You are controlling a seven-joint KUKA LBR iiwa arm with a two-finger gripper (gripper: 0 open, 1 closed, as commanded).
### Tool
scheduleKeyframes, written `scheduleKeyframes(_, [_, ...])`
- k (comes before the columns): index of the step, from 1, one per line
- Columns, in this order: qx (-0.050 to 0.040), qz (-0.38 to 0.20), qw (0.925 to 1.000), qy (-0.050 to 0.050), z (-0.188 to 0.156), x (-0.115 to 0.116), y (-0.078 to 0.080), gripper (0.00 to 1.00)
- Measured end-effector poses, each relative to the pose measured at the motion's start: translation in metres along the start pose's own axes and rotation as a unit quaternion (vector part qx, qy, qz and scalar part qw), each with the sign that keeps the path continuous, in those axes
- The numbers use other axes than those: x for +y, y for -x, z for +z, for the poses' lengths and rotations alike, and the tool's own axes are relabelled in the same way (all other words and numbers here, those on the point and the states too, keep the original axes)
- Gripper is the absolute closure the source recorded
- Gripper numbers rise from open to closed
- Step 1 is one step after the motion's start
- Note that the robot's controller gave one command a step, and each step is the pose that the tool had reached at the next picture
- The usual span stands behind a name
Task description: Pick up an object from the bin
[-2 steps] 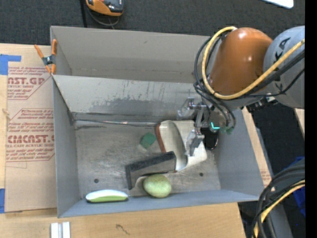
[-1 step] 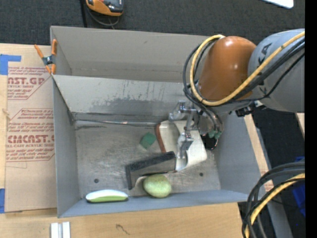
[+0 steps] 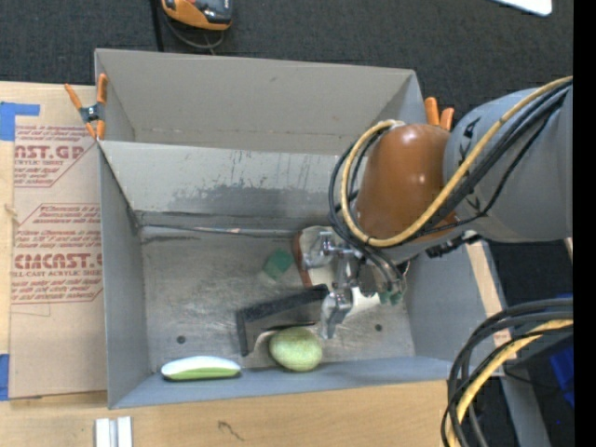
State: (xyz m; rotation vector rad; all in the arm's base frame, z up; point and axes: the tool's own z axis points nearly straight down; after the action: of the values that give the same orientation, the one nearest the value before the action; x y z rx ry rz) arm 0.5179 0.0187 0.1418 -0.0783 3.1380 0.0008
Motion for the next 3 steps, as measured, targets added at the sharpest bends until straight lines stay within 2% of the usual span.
scheduleKeyframes(1, [0.0045,0.046,0.9989,-0.001,0.065,-0.001,-0.005,1.0])
scheduleKeyframes(2, [0.0045,0.046,0.9989,-0.001,0.065,-0.001,-0.005,1.0])
scheduleKeyframes(3, [0.0065,0.057,0.9983,0.0,0.027,0.009,-0.017,1.0])
